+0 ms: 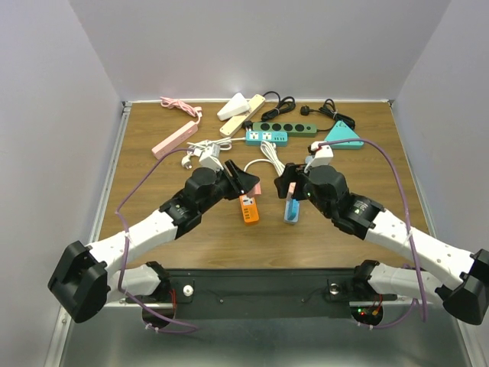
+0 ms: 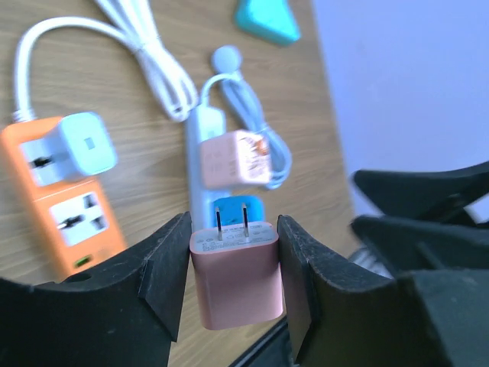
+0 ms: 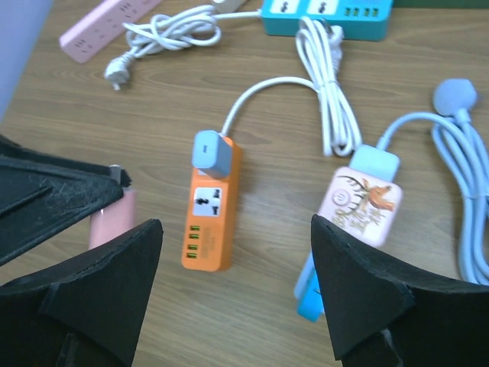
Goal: Insert the plug
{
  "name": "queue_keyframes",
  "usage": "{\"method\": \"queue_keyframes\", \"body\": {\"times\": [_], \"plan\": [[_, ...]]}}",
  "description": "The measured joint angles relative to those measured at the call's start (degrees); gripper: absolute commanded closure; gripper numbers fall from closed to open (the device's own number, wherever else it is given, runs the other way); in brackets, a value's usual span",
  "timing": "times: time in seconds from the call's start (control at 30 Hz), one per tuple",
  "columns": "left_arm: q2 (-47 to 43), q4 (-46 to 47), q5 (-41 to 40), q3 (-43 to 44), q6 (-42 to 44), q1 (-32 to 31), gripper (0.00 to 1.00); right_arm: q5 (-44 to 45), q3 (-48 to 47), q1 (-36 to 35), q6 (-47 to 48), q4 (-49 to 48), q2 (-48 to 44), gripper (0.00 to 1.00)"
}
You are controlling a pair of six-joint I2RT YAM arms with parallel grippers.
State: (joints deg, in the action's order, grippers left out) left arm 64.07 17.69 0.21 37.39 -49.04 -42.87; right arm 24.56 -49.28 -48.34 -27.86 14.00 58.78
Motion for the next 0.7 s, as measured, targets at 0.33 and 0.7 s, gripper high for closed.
{"method": "queue_keyframes", "body": {"times": [0.33, 0.7], "plan": [[1.0, 14.2, 1.2, -3.5, -15.0, 1.7, 1.0, -4.7, 2.4, -1.4, 1.4, -9.8, -0.3, 0.2], [1.0, 21.3, -2.6, -6.3, -26.4, 1.7, 1.0, -5.4, 3.1, -5.3, 3.7, -18.6, 1.4, 0.2]]}}
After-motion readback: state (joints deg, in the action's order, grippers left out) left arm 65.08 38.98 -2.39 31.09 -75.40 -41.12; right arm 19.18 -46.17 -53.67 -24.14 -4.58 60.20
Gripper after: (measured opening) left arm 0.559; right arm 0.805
